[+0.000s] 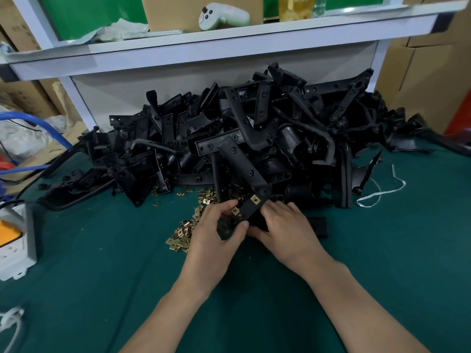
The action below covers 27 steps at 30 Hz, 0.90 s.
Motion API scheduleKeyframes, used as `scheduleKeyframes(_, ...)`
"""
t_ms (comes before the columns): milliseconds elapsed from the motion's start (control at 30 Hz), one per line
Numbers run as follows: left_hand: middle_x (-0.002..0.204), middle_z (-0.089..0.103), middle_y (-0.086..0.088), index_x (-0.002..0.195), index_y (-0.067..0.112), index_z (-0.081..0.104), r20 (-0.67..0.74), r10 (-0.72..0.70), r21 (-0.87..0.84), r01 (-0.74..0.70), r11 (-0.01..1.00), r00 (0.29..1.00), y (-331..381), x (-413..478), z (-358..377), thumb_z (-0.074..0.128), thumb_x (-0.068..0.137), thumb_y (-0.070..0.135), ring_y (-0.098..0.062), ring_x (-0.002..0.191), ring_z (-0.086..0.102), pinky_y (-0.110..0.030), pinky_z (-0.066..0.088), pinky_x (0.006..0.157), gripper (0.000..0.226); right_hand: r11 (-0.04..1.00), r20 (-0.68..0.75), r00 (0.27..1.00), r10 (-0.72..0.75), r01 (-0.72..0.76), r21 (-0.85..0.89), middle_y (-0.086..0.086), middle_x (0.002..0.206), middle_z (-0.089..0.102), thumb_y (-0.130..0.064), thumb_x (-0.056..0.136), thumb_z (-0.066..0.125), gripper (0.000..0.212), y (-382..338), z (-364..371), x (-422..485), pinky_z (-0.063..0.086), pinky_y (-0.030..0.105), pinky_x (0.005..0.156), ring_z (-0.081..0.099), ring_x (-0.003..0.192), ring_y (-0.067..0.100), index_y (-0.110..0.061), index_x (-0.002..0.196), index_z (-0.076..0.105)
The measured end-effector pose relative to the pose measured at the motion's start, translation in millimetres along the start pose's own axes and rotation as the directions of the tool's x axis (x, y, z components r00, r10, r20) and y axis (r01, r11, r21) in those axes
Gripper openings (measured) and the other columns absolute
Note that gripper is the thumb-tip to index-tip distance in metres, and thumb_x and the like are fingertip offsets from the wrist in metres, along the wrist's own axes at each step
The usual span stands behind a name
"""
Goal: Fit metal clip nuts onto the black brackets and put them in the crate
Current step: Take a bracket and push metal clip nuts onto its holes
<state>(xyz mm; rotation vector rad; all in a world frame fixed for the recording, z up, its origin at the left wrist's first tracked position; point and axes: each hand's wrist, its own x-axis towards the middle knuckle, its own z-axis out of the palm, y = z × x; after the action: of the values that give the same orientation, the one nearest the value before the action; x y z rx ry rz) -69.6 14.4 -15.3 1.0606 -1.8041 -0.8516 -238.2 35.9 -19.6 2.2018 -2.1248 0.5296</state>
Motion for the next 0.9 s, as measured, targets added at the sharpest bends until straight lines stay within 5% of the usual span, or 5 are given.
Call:
scheduleKeyframes(467,0.111,0.054,0.033,0.124,0.029,0.066,-0.033,0.115,0.147,-0.109,0.983,0.993,-6,1,1,0.073,0.091,0.027,0.011,0.109,0.054,-0.001,0.036,0.090,0.033,1.000,-0.008,1.000,-0.012,0.012,-0.006,-0.007,0.111,0.061,-0.065,0.091,0.035,0.056,1,0,0,0.028,0.026,0.089,0.055,0.106,0.014,-0.021,0.118,0.056)
scheduleKeyframes(633,0.112,0.054,0.033,0.126,0.049,0.052,-0.008,0.066,0.178,-0.064,0.982,0.998,-8,1,4,0.068,0.092,0.040,0.012,0.113,0.050,0.002,0.033,0.089,0.038,1.000,-0.030,1.000,-0.011,0.011,0.014,-0.006,0.107,0.062,-0.061,0.091,0.039,0.051,1,0,-1,0.030,0.028,0.087,0.056,0.103,0.016,-0.019,0.114,0.057)
scheduleKeyframes(767,0.119,0.057,0.022,0.132,0.036,0.057,0.024,0.026,0.272,-0.031,0.962,0.999,-11,1,1,0.058,0.088,0.059,0.002,0.114,0.052,-0.024,0.047,0.099,0.049,0.999,-0.056,0.998,-0.008,0.010,0.039,-0.005,0.102,0.062,-0.057,0.093,0.048,0.044,0,1,-1,0.030,0.029,0.085,0.056,0.098,0.017,-0.018,0.110,0.058)
scheduleKeyframes(900,0.103,0.060,0.014,0.122,0.019,0.068,-0.032,0.172,0.350,-0.150,0.925,0.985,-6,-1,1,0.063,0.091,0.047,-0.009,0.099,0.057,-0.038,0.056,0.080,0.042,0.999,-0.066,0.998,-0.010,0.013,0.046,-0.005,0.102,0.062,-0.055,0.094,0.051,0.042,0,1,-2,0.031,0.029,0.085,0.056,0.097,0.017,-0.017,0.109,0.059)
